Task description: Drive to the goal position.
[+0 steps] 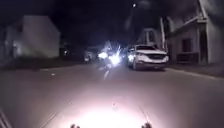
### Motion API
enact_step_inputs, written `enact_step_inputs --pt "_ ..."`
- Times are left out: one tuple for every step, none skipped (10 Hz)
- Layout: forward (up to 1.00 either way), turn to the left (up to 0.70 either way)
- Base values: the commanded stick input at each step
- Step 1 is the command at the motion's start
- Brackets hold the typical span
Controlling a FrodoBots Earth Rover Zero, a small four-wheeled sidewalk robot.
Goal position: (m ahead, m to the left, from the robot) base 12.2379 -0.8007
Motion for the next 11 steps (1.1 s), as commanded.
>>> enact_step_inputs --pt "0.7 0.0" --pt "0.7 0.0" --pt "0.7 0.0" --pt "0.7 0.0" --pt "0.7 0.0" --pt "0.7 0.0" --pt "0.7 0.0" --pt "0.7 0.0" --pt "0.7 0.0" --pt "0.7 0.0" --pt "0.7 0.0"
